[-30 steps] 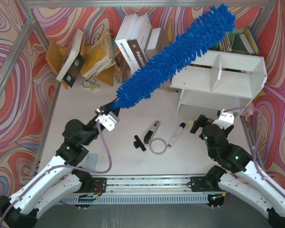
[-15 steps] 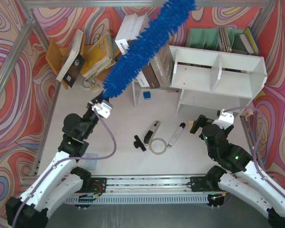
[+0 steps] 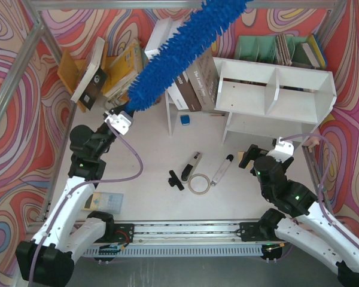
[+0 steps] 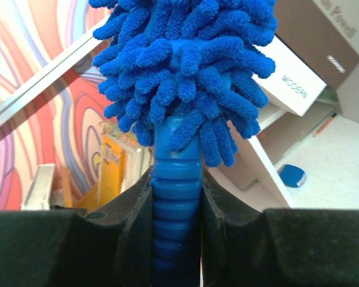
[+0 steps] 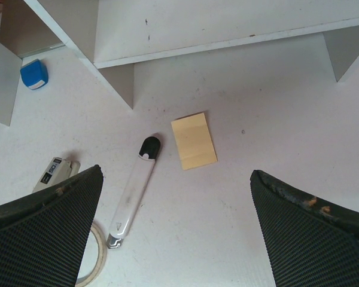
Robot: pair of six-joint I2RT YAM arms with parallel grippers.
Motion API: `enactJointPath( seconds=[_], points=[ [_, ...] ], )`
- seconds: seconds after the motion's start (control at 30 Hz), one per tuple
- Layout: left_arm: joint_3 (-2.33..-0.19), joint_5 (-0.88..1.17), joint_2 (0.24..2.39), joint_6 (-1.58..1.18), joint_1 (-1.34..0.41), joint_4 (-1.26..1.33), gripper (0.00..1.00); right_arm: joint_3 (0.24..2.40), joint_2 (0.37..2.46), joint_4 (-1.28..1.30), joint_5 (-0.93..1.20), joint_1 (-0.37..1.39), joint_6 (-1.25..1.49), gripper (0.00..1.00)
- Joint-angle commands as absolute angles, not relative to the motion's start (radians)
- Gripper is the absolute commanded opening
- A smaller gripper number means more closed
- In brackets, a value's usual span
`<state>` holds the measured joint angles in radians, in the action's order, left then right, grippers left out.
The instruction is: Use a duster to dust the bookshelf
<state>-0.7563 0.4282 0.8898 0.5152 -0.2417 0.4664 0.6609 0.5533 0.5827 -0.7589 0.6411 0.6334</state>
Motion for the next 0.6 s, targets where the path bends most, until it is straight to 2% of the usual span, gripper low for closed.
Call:
enactJointPath(
  seconds=[0.0, 0.57],
  points=[
    [-0.780, 0.559, 0.917, 0.505, -0.238, 0.481, 0.00, 0.669, 0.561, 0.580, -0.778, 0.640, 0.641, 0.99],
    [-0.756, 0.638, 1.052, 0.645, -0.238, 0.312, 0.00, 0.673, 0.567, 0.587, -0.780, 0.640, 0.644, 0.99]
  ],
)
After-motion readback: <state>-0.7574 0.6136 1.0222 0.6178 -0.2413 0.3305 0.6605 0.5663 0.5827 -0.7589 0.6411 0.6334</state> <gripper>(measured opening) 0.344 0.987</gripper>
